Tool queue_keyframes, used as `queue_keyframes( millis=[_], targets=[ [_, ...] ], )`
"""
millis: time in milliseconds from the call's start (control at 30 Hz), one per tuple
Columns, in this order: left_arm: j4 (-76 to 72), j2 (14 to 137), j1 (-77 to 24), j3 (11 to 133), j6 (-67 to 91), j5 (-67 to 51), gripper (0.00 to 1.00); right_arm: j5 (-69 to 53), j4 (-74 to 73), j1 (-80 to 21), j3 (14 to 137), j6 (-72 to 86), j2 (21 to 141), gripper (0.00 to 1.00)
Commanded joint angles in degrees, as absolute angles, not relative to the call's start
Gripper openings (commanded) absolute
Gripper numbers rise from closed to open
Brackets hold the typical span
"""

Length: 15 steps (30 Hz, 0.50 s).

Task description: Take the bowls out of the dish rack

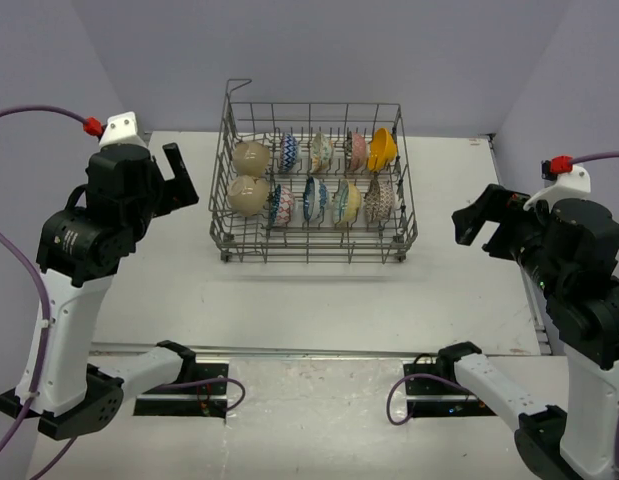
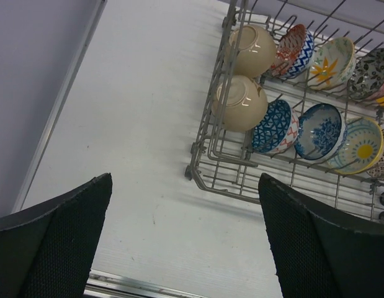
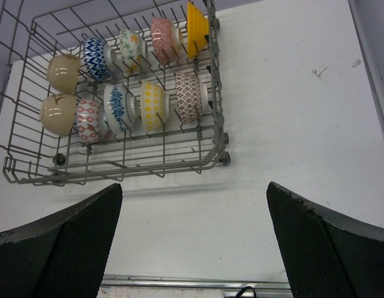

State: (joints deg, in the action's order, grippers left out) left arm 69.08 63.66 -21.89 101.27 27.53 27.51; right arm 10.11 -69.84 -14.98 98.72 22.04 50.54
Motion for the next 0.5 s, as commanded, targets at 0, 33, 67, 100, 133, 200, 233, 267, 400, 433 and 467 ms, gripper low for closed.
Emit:
queue_keyframes(
  millis=[0,33,67,100,133,200,233,267,400,433,467],
  targets=[
    [69.4,63.5,-22.2,105.4,29.7,28.7,1.00,11.9,-68.9,-14.9,98.7,21.4,50.3,0.99],
    [69.3,63.6,-22.2,105.9,29.9,28.1,1.00,11.8,-68.6,-14.9,98.6,21.4,49.8,0.99],
    [69.2,63.7,-22.2,106.7,30.3,27.9,1.00,11.8,-68.0,-14.9,98.5,21.4,49.7,0.99],
    [69.0,63.8,-22.2,107.5,30.6,26.8,1.00,11.5,-67.6,-14.9,98.2,21.4,49.4,0.99],
    [68.7,63.8,-22.2,109.0,30.5,26.1,1.00,11.3,-67.2,-14.9,98.0,21.4,49.1,0.99],
    [67.5,64.1,-22.2,110.6,29.9,24.4,1.00,10.9,-66.3,-14.9,97.3,21.7,48.4,0.99],
    [67.3,64.3,-22.2,112.1,29.6,23.7,1.00,10.8,-65.7,-14.9,97.0,21.7,48.1,0.99],
    [67.0,64.6,-22.2,112.8,28.9,23.1,1.00,10.6,-65.4,-14.9,96.9,21.7,47.6,0.99],
    [64.6,66.7,-22.2,114.7,28.3,16.7,1.00,9.6,-65.0,-14.9,96.7,22.0,47.3,0.99],
    [63.3,67.6,-22.2,115.0,28.0,13.7,1.00,9.2,-65.0,-14.9,96.6,22.1,47.3,0.99],
    [61.3,68.5,-22.2,115.9,28.3,10.6,1.00,9.0,-65.0,-14.9,96.5,22.8,47.4,0.99]
  ],
)
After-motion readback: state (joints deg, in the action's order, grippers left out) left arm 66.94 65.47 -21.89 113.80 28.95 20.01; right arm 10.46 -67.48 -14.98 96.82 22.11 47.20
